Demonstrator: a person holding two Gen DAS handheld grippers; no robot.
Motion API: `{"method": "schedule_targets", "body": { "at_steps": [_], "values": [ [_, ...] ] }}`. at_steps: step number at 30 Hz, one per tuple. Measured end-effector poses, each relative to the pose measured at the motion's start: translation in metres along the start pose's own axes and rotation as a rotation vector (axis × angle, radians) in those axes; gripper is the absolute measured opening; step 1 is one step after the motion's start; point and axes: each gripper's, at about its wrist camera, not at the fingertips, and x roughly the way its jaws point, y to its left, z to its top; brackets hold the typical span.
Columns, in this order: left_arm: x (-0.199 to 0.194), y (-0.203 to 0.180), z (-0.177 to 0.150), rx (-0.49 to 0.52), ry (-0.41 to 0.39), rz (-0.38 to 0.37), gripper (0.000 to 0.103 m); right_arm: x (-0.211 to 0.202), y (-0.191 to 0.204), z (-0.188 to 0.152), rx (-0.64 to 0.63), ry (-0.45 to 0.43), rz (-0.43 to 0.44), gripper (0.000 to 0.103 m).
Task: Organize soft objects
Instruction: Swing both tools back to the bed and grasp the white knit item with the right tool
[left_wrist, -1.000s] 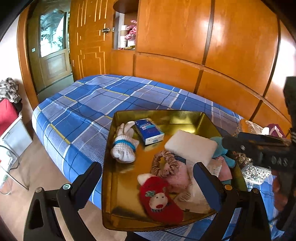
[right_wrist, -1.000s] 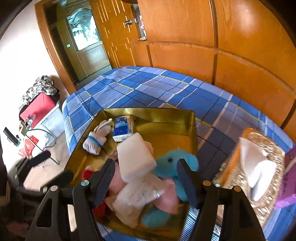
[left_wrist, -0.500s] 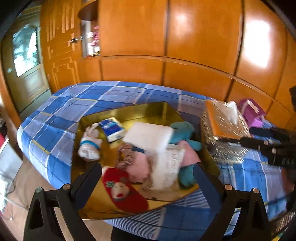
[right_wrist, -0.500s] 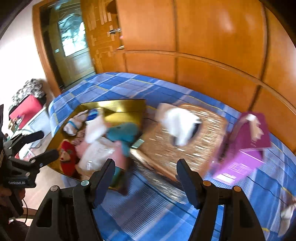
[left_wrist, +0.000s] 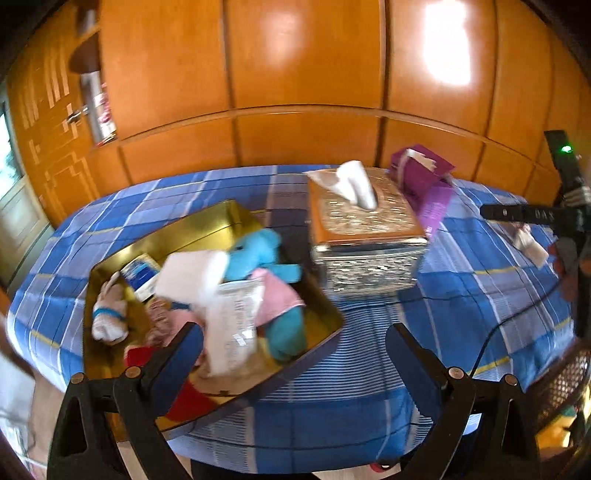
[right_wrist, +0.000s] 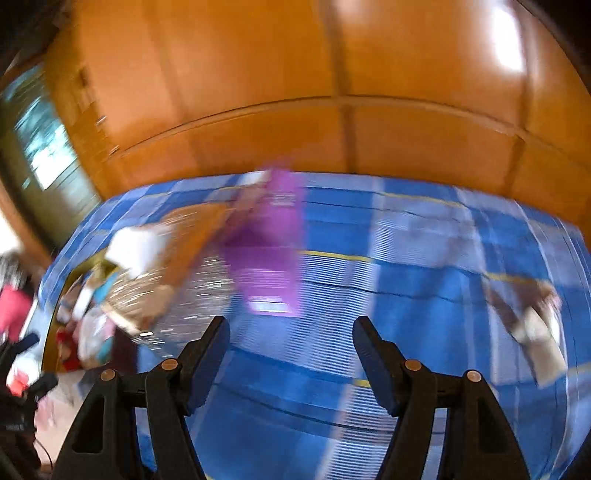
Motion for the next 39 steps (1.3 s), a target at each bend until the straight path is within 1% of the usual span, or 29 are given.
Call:
{"method": "schedule_targets", "body": {
  "at_steps": [5,8,12,15,18,20,23,25,28,29,34,37,38,39],
  "values": [
    [0.007,-0.029,0.008,0.079,0.012,-0.046,0.1,-0.015,-0.074,-0.002,0.196,-0.011,-0.095,0.07],
    [0.012,-0.047,0.013,0.133,0.016,-0.081,0.1,-0.03,-0.127,-0.004,0.335,-0.035,-0.166,0.07],
    [0.019,-0.071,0.02,0.194,0.026,-0.125,0.1,-0.053,-0.193,-0.009,0.499,-0.07,-0.237,0.07],
    [0.024,-0.088,0.025,0.243,0.035,-0.156,0.1,-0.065,-0.237,-0.013,0.585,-0.069,-0.291,0.07],
    [0.031,-0.106,0.03,0.285,0.05,-0.181,0.1,-0.066,-0.268,-0.014,0.628,-0.051,-0.315,0.07],
    [0.036,-0.118,0.032,0.314,0.059,-0.194,0.1,-0.059,-0.282,-0.012,0.624,-0.017,-0.32,0.07],
    [0.042,-0.134,0.034,0.349,0.073,-0.212,0.1,-0.042,-0.291,-0.007,0.607,0.041,-0.333,0.07],
    [0.047,-0.143,0.035,0.369,0.082,-0.22,0.1,-0.034,-0.295,-0.005,0.602,0.053,-0.359,0.07],
    [0.055,-0.156,0.036,0.386,0.106,-0.235,0.1,-0.017,-0.304,-0.003,0.628,0.074,-0.317,0.07],
    [0.057,-0.16,0.036,0.39,0.112,-0.239,0.1,-0.011,-0.305,-0.002,0.625,0.085,-0.319,0.07],
    [0.064,-0.177,0.036,0.418,0.132,-0.253,0.1,0.029,-0.307,0.006,0.564,0.162,-0.343,0.07],
    [0.071,-0.187,0.037,0.431,0.149,-0.261,0.1,0.046,-0.308,0.007,0.522,0.182,-0.365,0.07],
    [0.073,-0.19,0.037,0.435,0.156,-0.265,0.1,0.05,-0.308,0.007,0.507,0.189,-0.348,0.067],
    [0.075,-0.194,0.038,0.438,0.162,-0.271,0.1,0.054,-0.309,0.007,0.498,0.198,-0.327,0.048]
  ]
}}
